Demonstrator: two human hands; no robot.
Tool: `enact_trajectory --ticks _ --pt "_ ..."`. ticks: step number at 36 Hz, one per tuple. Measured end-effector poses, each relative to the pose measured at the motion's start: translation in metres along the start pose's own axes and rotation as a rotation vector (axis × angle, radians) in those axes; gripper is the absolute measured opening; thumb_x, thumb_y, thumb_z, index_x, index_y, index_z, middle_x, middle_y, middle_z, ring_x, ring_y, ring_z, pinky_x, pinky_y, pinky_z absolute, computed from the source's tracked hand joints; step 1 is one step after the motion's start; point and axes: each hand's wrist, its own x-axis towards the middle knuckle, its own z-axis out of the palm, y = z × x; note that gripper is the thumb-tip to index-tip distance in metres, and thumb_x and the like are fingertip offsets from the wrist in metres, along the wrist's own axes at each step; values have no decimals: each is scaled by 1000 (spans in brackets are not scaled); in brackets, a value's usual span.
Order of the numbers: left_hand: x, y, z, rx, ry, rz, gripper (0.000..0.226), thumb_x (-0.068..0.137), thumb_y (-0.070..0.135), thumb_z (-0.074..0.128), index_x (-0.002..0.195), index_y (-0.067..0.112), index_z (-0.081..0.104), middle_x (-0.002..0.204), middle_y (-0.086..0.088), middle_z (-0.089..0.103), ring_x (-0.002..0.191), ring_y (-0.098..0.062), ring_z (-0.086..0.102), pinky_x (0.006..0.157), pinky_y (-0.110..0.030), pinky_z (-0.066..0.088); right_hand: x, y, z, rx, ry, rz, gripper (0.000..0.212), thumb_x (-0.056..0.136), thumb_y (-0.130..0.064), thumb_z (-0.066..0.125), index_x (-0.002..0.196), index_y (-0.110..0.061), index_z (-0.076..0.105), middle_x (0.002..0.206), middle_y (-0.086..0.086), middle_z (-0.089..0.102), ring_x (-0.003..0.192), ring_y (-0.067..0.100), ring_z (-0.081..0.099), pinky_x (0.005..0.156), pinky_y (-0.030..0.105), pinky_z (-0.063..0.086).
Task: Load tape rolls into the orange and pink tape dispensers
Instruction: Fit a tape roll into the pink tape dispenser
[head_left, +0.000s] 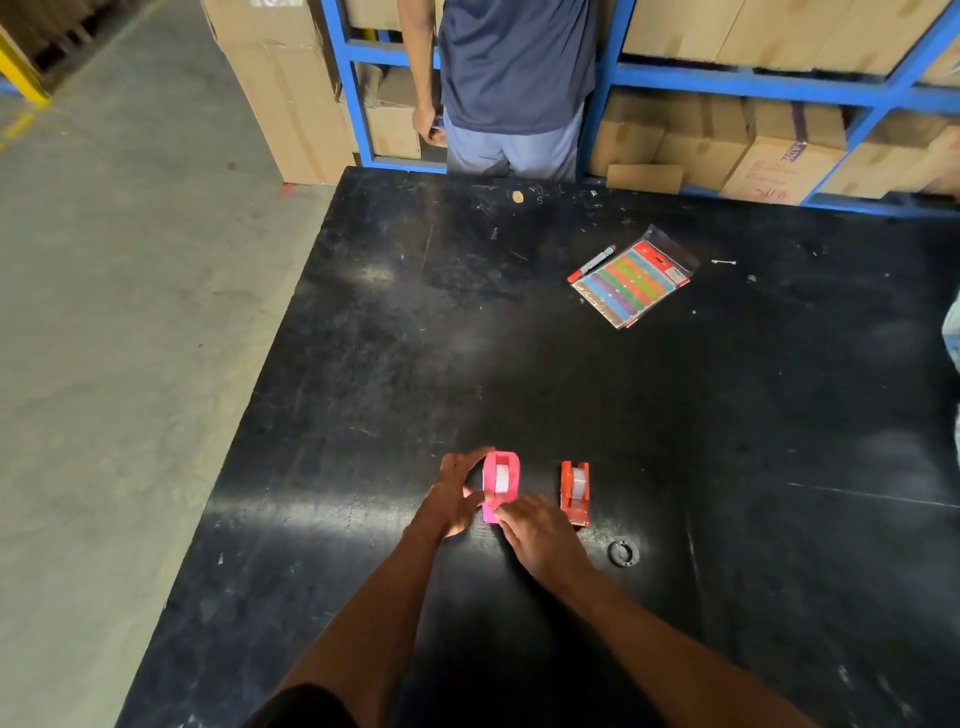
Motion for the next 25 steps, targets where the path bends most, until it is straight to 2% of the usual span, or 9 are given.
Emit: enact_trajectory --ticks 3,6,10,12,15,17,21,23,25 --pt "-2 3 1 32 0 -7 69 90 8 68 147 34 41 128 -3 38 116 -17 49 99 -26 46 -1 -5 -2 -5 -2 6 13 88 -13 66 99 -20 64 91 2 72 80 25 62 71 35 50" --pt "-4 4 3 29 35 -10 70 88 7 69 147 32 43 130 -7 41 121 -19 51 98 -23 44 -2 -8 -2 -2 28 26 16 86 -11 69 98 -20 64 89 3 71 79 24 64 70 34 50" --pt "-7 9 4 38 59 -40 70 88 4 66 148 30 43 130 -8 44 120 -20 53 95 -22 44 -7 -11 4 -57 18 72 23 89 -12 63 111 -19 66 94 4 72 85 23 65 74 34 52" --pt "-10 13 4 52 54 -61 70 89 6 66 149 31 41 132 -8 44 118 -22 55 94 -25 47 -15 -14 7 -53 18 102 21 93 -15 59 112 -18 67 94 5 73 85 22 65 75 33 52" --pt "-11 18 5 59 41 -91 71 90 7 67 150 30 37 134 -11 44 120 -29 56 102 -36 51 -29 -15 7 -16 8 122 19 93 -16 61 110 -17 68 94 5 73 85 23 65 74 33 52" --pt "-12 21 5 61 39 -89 74 91 7 67 152 31 32 135 -13 45 120 -32 56 101 -40 52 -38 -10 4 -26 19 119 17 90 -15 64 106 -17 69 92 5 72 84 22 65 72 32 52" --pt "-15 29 4 14 77 -113 71 97 9 59 156 26 24 146 -17 41 129 -35 52 105 -46 48 -52 12 -6 -45 82 113 14 82 -12 70 95 -18 68 87 2 71 80 22 66 69 34 54" --pt "-19 39 7 50 146 -108 63 98 15 55 155 23 28 147 -16 41 129 -35 52 107 -49 46 -63 23 -16 -104 138 133 6 87 -17 65 90 -21 66 86 0 69 79 22 65 71 34 49" --pt "-27 50 11 149 227 -63 55 99 19 53 151 20 37 147 -14 44 129 -34 52 106 -51 46 -74 35 -24 -173 176 154 11 88 -26 54 85 -24 65 84 -2 67 76 22 62 73 36 38"
